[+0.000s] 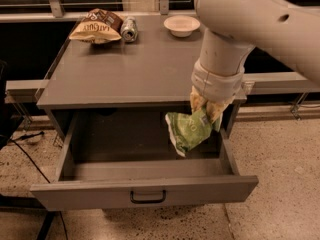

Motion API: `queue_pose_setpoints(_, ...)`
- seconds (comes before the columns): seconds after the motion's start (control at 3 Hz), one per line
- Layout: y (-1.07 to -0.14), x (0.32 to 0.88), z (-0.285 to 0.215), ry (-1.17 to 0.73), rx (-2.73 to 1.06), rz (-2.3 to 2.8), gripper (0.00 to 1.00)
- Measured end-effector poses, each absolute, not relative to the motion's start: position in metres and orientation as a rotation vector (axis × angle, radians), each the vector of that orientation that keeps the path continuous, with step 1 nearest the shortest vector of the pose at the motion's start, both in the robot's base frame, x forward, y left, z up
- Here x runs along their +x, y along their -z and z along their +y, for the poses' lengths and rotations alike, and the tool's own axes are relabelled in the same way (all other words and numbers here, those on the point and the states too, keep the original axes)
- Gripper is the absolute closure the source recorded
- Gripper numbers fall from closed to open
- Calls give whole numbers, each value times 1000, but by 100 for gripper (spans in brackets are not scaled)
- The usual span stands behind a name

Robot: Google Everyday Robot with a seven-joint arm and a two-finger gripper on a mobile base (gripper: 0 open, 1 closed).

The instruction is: Pick green jalapeno chip bag from top drawer and place on counter

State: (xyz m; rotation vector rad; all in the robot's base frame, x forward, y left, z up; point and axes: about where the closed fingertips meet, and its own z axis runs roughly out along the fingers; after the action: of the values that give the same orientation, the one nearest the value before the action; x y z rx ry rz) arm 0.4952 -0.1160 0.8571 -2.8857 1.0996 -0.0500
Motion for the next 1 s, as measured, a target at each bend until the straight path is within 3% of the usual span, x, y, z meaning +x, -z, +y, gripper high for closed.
queue_pose_setpoints(1.0,-909,618,-89,603,-2768,743,100)
